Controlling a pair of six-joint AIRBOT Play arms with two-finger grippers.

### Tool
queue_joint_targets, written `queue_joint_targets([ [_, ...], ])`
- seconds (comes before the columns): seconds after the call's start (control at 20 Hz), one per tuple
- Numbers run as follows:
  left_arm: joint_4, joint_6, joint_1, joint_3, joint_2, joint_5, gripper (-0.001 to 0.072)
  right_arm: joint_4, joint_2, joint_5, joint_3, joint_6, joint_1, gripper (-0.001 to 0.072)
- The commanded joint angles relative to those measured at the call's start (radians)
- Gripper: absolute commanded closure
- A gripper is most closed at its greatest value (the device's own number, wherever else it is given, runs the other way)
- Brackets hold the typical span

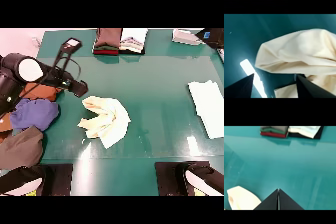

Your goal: Fold the shirts.

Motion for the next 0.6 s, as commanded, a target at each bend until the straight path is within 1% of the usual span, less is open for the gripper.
queue_joint_targets([
  [0.0, -0.006, -0.008, 0.094, -0.013, -0.102, -0.033, 0.0106, 0.0, -0.035, 0.035, 0.001, 0.0, 0.0, 0.0696],
  [0.1, -0.055, -0.008, 0.094, -0.013, -0.205, -0.011, 0.0106, 0.0, -0.053, 0.043, 0.001, 0.0, 0.002, 0.0696],
  [0.2, -0.064, -0.017, 0.094, -0.013, -0.303, 0.024, 0.0106, -0.002, -0.074, 0.055, 0.001, 0.0, 0.007, 0.0696],
  [0.3, -0.1, -0.023, 0.091, -0.013, -0.38, 0.026, 0.0106, -0.003, -0.096, 0.065, 0.0, 0.0, 0.033, 0.0696],
  [0.5, -0.111, -0.024, 0.072, -0.012, -0.463, 0.048, 0.0107, -0.013, -0.156, 0.062, 0.0, 0.0, 0.103, 0.0696],
  [0.55, -0.108, -0.036, 0.073, -0.012, -0.467, 0.06, 0.0109, -0.012, -0.173, 0.063, -0.001, 0.0, 0.119, 0.0696],
])
